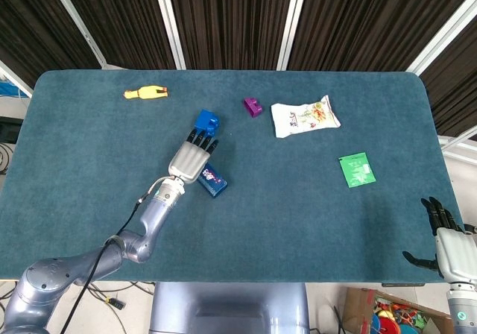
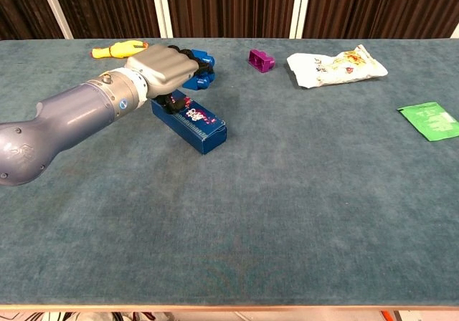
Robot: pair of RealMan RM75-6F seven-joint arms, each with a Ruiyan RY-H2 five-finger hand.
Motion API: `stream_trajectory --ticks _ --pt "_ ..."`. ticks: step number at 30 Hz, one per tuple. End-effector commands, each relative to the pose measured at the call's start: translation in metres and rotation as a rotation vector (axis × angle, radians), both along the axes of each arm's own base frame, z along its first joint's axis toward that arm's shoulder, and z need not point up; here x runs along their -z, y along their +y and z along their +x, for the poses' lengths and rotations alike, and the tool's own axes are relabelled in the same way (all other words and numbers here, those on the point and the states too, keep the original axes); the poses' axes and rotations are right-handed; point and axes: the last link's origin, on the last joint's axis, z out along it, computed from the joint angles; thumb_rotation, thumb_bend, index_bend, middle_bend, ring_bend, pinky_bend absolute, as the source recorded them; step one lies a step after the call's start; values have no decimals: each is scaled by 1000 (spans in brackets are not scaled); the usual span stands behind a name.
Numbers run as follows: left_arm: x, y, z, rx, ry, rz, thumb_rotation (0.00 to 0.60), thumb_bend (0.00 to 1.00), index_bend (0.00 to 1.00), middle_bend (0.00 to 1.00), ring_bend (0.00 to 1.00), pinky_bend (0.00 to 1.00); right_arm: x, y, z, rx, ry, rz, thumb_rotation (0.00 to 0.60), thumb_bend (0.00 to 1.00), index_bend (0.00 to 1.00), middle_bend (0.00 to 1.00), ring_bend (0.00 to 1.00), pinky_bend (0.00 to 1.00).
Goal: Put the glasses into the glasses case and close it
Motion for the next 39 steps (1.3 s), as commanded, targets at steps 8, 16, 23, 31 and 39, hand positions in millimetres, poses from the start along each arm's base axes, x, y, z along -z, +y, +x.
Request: stream_trajectory --ticks 8,16,23,31,39 --pt "-13 -2 6 48 -8 30 600 327 44 111 41 96 -1 0 0 0 1 -2 600 205 15 0 110 282" --pt "-75 -25 -13 12 -45 94 600 324 50 94 13 31 -2 -1 0 -11 12 -12 600 205 15 0 110 282" --pt "-116 -57 -33 -40 -78 110 600 275 47 55 0 0 -1 -1 1 -25 26 -12 600 204 15 0 109 282" --pt "-184 -131 -87 -220 -198 140 600 255 46 26 0 0 -2 -2 4 -68 46 -38 600 195 14 0 106 280" --pt "-230 -189 -141 -332 -235 200 600 254 45 7 0 0 -2 -1 6 -113 72 -82 600 194 14 0 106 279"
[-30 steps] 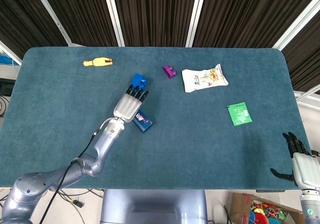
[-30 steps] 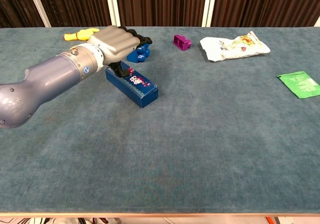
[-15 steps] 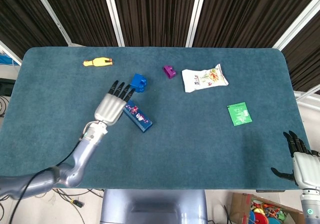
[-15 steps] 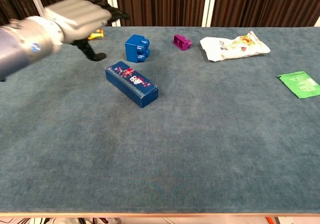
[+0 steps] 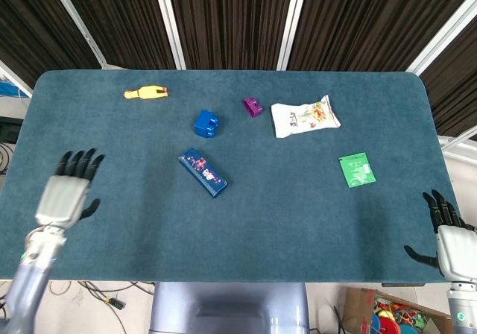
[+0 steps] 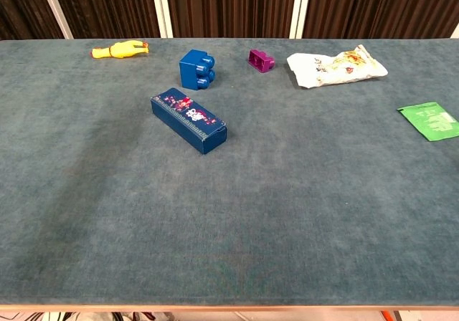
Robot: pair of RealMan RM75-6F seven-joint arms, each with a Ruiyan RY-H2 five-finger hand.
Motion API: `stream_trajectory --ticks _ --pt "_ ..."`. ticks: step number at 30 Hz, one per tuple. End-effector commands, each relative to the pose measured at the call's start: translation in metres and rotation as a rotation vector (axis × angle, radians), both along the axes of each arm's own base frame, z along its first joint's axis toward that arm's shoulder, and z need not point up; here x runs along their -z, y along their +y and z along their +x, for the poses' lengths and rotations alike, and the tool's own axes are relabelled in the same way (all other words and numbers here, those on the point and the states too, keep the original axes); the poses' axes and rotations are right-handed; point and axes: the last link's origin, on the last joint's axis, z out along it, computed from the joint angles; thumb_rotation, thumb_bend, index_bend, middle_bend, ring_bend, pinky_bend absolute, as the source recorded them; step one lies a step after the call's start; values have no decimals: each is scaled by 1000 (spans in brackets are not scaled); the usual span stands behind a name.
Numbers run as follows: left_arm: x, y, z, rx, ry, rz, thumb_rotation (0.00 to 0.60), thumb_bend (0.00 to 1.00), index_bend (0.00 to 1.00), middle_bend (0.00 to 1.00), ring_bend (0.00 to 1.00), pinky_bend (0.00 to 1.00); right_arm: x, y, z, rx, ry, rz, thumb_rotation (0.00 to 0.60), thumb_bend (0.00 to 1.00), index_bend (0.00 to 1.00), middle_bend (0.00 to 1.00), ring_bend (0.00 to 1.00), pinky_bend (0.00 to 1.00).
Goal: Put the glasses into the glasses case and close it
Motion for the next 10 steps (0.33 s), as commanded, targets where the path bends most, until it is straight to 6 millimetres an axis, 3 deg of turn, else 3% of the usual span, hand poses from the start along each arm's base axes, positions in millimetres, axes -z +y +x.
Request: stream_trajectory --ticks 1,10 --pt "-20 -28 -22 -30 -20 34 600 254 45 6 0 0 1 1 0 -7 1 -6 600 195 14 0 106 279" --pt "-39 -45 -37 34 -43 80 600 254 45 5 0 0 1 2 0 -19 -7 -15 600 194 14 0 106 279"
